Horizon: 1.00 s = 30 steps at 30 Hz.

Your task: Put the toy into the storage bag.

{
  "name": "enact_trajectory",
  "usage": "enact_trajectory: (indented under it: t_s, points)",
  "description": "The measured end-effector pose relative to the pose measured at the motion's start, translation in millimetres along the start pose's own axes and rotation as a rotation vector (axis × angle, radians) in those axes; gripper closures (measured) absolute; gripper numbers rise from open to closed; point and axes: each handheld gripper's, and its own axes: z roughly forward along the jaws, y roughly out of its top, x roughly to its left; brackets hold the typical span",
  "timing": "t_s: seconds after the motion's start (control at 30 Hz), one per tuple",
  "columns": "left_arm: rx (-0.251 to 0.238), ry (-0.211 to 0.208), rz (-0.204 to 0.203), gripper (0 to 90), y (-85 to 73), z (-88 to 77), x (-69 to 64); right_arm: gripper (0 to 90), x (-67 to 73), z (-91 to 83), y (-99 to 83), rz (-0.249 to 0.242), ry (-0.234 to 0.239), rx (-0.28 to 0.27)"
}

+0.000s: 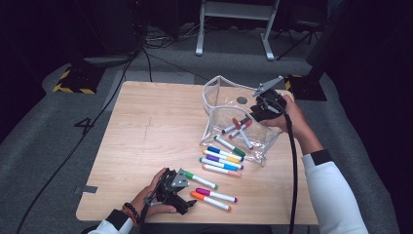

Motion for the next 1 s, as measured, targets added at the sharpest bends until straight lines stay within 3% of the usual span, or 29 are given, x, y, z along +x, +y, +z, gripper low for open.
enact_trajectory:
  t_s: [0.07,0.33,0.4,0.47,0.6,0.77,0.87,1.0]
  points:
    - [0.000,0.000,0.001,0.5,-0.1,-0.1,0.1,57.7,1.6,-8.0,-2.0,0.004,-0.034,-0.042]
    - [0.002,0.002,-0.002,0.5,-2.0,-1.9,1.7,48.3,-2.1,-37.9,-22.1,0.066,-0.069,-0.182]
    - [0.000,0.004,-0.006,0.5,-3.1,-2.7,3.0,46.6,-3.1,-46.6,-29.9,0.088,-0.059,-0.225]
    - [0.003,0.007,-0.004,0.5,-4.1,-4.0,4.8,45.2,-0.1,-56.3,-37.5,0.079,-0.061,-0.271]
    - [0.002,0.009,-0.008,0.5,-5.7,-5.3,6.3,43.5,14.6,-74.0,-51.9,0.061,-0.046,-0.354]
    - [0.002,0.014,-0.012,0.5,-7.2,-6.8,7.0,44.6,45.4,-89.2,-72.6,-0.002,-0.004,-0.414]
    - [0.002,0.017,-0.013,0.5,-7.8,-7.2,6.7,45.2,61.4,-91.7,-84.7,-0.021,0.029,-0.435]
    - [0.002,0.018,-0.015,0.6,-8.9,-8.2,5.9,45.2,83.3,-83.3,-103.1,-0.045,0.066,-0.417]
